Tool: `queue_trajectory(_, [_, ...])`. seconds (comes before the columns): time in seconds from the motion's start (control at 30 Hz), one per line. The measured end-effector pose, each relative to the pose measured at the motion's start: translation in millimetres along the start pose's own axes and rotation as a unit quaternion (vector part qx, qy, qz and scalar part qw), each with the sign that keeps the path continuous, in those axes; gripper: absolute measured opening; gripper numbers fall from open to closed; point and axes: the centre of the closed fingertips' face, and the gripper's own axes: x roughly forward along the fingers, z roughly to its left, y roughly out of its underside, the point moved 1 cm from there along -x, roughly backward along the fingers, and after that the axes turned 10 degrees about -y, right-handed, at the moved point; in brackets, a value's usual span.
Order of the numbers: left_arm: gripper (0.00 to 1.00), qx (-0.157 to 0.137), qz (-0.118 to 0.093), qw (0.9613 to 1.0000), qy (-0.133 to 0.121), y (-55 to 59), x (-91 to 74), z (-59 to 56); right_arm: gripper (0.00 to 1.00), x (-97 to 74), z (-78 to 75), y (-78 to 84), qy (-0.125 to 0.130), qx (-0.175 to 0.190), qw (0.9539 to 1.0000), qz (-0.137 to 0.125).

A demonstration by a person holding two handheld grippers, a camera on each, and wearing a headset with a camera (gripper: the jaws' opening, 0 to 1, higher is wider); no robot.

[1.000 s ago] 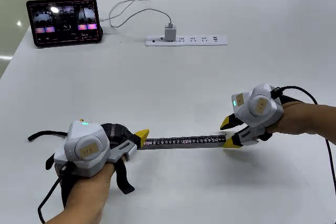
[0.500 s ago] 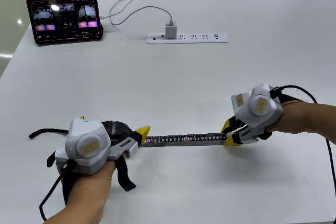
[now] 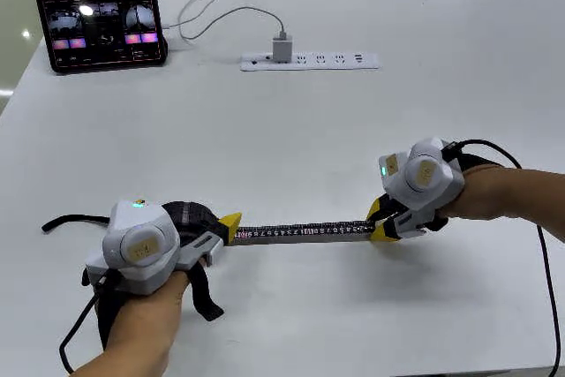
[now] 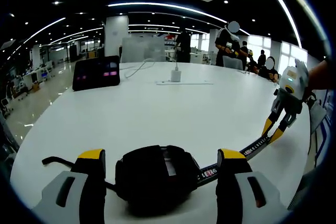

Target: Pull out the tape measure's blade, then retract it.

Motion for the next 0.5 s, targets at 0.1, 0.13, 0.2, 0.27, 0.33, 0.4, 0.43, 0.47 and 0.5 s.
queue_trajectory(0.1, [0.78, -0.001, 0.003, 1.0, -0.006, 1.2, 0.5, 1.8, 0.1, 0.3, 0.2, -0.4, 0.001, 0.005, 1.0, 0.0])
queue_trajectory(0.13, [0.77, -0.006, 0.009, 0.9999, -0.007, 2.9, 0.5, 2.2, 0.1, 0.5, 0.3, -0.6, 0.001, 0.007, 1.0, -0.001])
queue_trajectory(0.2, [0.74, -0.004, 0.014, 0.9998, -0.014, 5.1, 0.8, 4.4, 0.1, 0.4, 0.2, -0.7, 0.001, 0.012, 0.9999, -0.001])
queue_trajectory(0.27, [0.71, -0.006, 0.02, 0.9996, -0.017, 7.9, 1.8, 6.0, 0.1, 0.5, -0.4, -1.0, 0.0, 0.015, 0.9999, 0.002])
queue_trajectory(0.33, [0.71, -0.006, 0.022, 0.9995, -0.021, 9.6, 2.4, 8.0, 0.1, 0.5, -1.5, -1.6, -0.002, 0.034, 0.9994, 0.002])
queue_trajectory(0.4, [0.67, -0.011, 0.027, 0.9993, -0.022, 11.4, 2.9, 8.9, 0.1, 1.0, -2.3, -1.7, -0.004, 0.034, 0.9994, 0.005])
queue_trajectory(0.43, [0.66, -0.016, 0.03, 0.9992, -0.019, 12.2, 3.3, 7.6, 0.1, 1.0, -1.9, -1.2, -0.005, 0.03, 0.9995, 0.006])
queue_trajectory(0.47, [0.64, -0.011, 0.041, 0.999, -0.016, 15.6, 3.6, 5.6, 0.1, 1.1, -1.9, -0.9, -0.007, 0.029, 0.9995, 0.008])
queue_trajectory(0.5, [0.64, -0.002, 0.041, 0.999, -0.019, 15.2, 3.8, 6.8, 0.1, 0.9, -2.2, -0.8, -0.007, 0.029, 0.9995, 0.009])
